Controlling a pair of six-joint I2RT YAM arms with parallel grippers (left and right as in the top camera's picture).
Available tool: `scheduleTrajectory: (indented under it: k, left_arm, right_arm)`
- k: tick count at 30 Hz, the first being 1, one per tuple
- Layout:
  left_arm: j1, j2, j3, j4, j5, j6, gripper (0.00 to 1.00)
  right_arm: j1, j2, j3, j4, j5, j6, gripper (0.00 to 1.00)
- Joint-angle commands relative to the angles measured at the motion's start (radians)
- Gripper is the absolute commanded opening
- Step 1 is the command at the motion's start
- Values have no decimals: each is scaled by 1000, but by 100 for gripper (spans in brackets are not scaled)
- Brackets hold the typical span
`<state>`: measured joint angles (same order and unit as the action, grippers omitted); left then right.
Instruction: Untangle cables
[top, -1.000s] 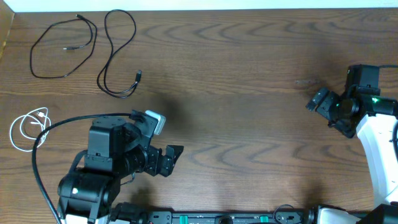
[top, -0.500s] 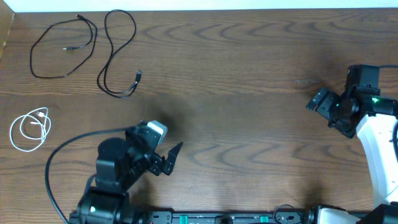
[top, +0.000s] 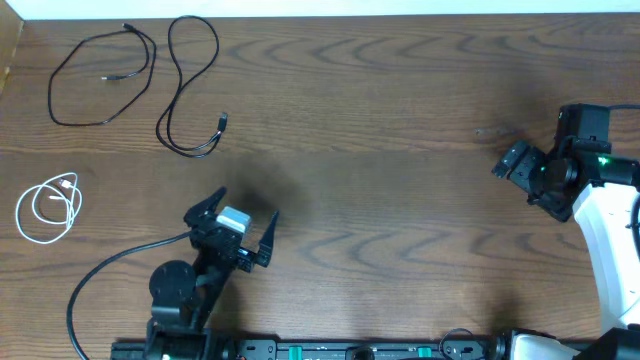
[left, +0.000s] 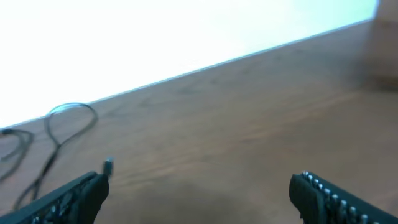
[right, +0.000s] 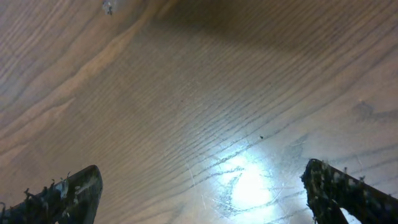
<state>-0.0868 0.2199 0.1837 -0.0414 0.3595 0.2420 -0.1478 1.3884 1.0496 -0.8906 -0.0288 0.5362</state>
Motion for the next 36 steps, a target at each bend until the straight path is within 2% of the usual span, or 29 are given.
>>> scheduleTrajectory:
  k: [1, 6, 18, 24, 36]
  left_arm:
    - [26, -46, -59, 54, -10, 12, 98]
    - [66, -103, -122, 112, -14, 12, 98]
    - [143, -219, -180, 95, -40, 8, 98]
    - [143, -217, -180, -24, -233, -174, 98]
    - [143, -219, -180, -25, -228, -160, 98]
  right_arm:
    - [-10, -1, 1, 0, 11, -14, 99]
    - [-10, -1, 1, 0, 11, -14, 99]
    - [-10, -1, 1, 0, 11, -14, 99]
    - [-10, -1, 1, 0, 11, -14, 99]
    - [-10, -1, 1, 0, 11, -14, 99]
